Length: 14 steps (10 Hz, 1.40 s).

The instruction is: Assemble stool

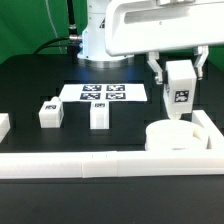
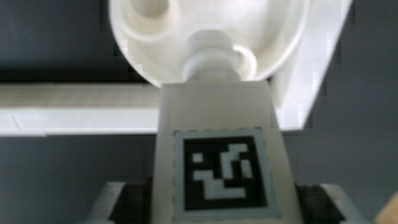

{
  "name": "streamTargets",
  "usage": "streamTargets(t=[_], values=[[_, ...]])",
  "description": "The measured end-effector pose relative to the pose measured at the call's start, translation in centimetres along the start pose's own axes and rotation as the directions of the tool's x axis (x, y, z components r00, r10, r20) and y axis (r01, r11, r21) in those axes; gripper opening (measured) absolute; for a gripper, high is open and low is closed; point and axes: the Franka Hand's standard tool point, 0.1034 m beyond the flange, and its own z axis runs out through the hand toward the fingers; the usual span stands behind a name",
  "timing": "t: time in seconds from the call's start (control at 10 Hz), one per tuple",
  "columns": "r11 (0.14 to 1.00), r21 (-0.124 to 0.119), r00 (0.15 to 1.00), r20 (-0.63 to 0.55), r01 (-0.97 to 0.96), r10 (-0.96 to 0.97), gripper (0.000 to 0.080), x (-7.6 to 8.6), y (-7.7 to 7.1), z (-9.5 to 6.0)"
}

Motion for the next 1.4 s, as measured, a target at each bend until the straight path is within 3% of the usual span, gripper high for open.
streamTargets(t=[0.1, 0.4, 0.7, 1.0, 1.4], values=[[1.0, -0.001, 0.997, -0.074, 0.001, -0.001, 0.0337, 0.1, 0.1, 0.1], [0.999, -0.002, 0.996, -0.085, 0.032, -0.032, 0.0337, -0.4, 0.0, 0.7], [0.988, -0.007, 0.981, -0.116, 0.155, -0.155, 0.0337, -0.2, -0.8, 2.3], [0.988, -0.011, 0.979, -0.136, 0.153, -0.153, 0.0337, -0.2, -0.7, 2.4], [0.988, 0.0, 0.974, -0.167, 0.155, -0.152, 0.0337, -0.1, -1.9, 2.4]])
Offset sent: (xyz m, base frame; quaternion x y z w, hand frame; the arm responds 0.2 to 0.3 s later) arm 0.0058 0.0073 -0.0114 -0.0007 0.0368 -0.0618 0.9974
